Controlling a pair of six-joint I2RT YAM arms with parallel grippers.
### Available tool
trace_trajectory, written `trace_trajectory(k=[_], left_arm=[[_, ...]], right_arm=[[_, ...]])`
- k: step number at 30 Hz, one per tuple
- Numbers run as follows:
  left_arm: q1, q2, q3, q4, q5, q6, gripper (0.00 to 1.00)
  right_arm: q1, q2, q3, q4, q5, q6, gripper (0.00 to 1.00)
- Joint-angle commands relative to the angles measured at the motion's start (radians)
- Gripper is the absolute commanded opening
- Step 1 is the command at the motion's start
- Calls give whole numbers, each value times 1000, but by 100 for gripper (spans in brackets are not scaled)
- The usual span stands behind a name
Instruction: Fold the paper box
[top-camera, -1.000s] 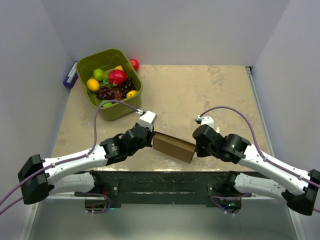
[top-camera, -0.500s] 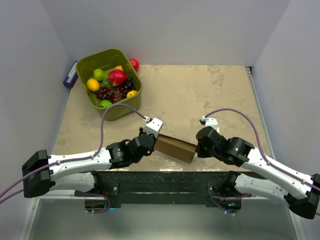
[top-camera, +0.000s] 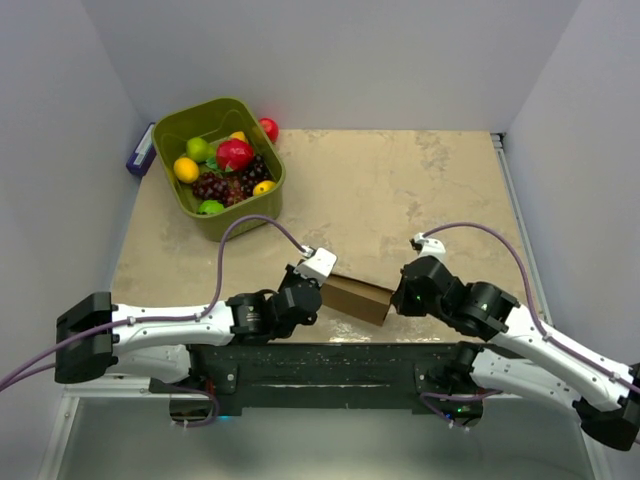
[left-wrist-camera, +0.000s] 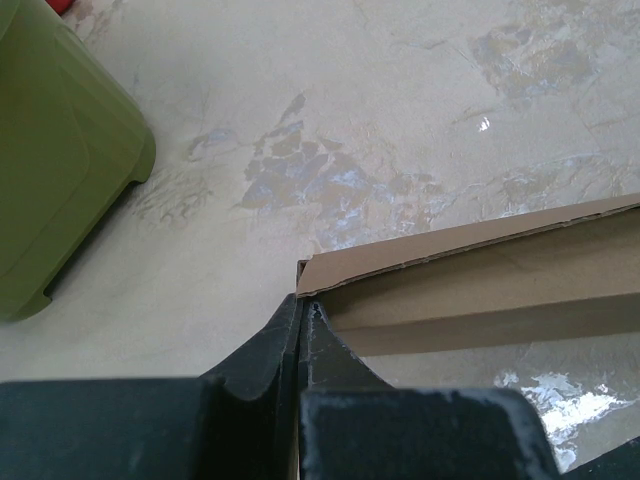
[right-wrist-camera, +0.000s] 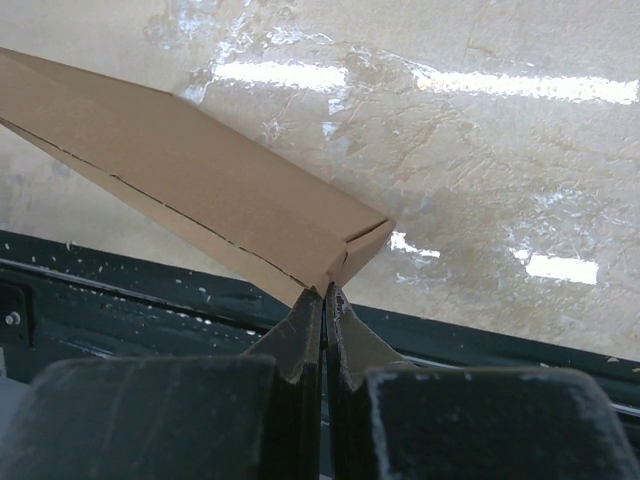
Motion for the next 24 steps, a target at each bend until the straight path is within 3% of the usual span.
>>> trace_trajectory(k=[1,24], left_arm=[[-19,24,-35,-53,74,0,0],[-21,44,-37,-25,96,47,0]], right_arm=[[-7,-34,-5,102,-32,56,0],[-12,-212,-89,182,16,198,0]])
